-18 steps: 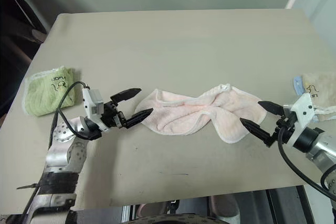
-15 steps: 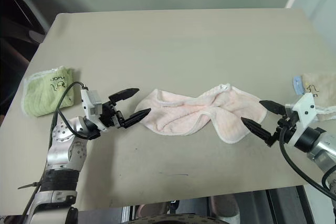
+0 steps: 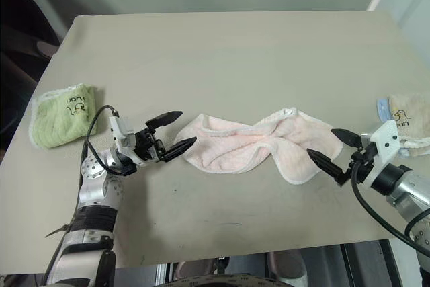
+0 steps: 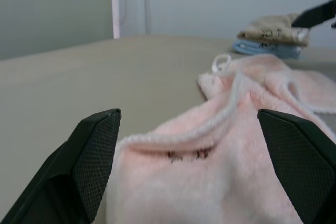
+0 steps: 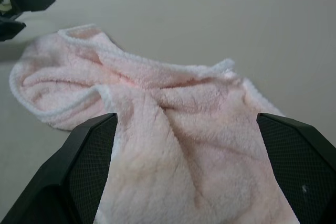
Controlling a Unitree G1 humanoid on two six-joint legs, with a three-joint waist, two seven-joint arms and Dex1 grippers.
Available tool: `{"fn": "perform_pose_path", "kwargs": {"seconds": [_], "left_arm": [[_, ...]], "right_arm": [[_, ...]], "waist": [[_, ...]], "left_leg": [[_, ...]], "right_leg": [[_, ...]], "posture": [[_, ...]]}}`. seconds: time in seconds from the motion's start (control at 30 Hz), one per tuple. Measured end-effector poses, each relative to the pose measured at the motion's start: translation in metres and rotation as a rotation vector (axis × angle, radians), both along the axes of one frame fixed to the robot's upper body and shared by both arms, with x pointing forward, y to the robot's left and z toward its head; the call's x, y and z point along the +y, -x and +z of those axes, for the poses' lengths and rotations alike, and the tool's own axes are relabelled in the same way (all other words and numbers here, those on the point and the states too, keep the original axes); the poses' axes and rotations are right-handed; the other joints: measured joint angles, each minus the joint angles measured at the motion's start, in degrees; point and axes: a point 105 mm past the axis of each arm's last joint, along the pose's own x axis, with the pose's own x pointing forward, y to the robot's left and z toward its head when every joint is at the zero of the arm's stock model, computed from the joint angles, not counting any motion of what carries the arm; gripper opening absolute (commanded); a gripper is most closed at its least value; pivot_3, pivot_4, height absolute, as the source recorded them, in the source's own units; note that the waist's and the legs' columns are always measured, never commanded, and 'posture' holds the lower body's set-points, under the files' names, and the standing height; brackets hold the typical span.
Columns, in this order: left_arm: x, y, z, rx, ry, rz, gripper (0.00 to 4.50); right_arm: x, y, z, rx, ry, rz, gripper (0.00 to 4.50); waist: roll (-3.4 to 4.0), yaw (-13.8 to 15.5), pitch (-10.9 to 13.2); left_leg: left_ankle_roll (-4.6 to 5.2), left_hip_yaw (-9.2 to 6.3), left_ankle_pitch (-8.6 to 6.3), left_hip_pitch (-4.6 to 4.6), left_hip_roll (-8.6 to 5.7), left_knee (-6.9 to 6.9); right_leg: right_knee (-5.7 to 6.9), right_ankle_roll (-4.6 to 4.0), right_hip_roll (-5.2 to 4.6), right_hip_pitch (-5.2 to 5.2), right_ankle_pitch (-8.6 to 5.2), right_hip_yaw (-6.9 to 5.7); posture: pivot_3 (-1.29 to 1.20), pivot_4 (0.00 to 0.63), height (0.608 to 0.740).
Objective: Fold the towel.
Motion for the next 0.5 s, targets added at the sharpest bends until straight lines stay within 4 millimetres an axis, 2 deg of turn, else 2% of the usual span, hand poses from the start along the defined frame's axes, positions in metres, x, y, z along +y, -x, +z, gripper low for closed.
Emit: {"fn": "perform_pose_path", "kwargs": {"seconds": [0.1,0.37,0.5], "left_arm": [[-0.011,-0.001,0.011,-0.026,0.033,-0.015,4.5],[-0.025,-0.011,0.031,-0.087,0.01,-0.058,4.5],[-0.025,-0.014,0.035,-0.099,-0.038,-0.091,4.5]], "right_arm": [[-0.004,0.001,0.001,0.002,0.024,-0.006,4.48],[-0.02,-0.001,0.01,-0.003,0.058,-0.065,4.48],[-0.026,-0.006,0.009,0.002,0.044,-0.119,4.48]], "waist": [[0.0,0.0,0.0],[-0.01,0.0,0.0],[0.0,0.0,0.0]], "left_leg": [[0.0,0.02,0.01,0.01,0.0,0.02],[0.03,0.02,0.03,0.07,0.01,0.03],[0.03,0.02,0.03,0.07,0.02,0.02]], "right_leg": [[0.02,0.01,0.0,0.01,0.01,0.0],[0.02,0.01,0.0,0.07,0.06,0.0],[0.02,0.02,0.01,0.05,0.06,0.01]], "posture": [[0.0,0.15,0.74],[0.0,0.15,0.74],[0.0,0.15,0.74]]}}
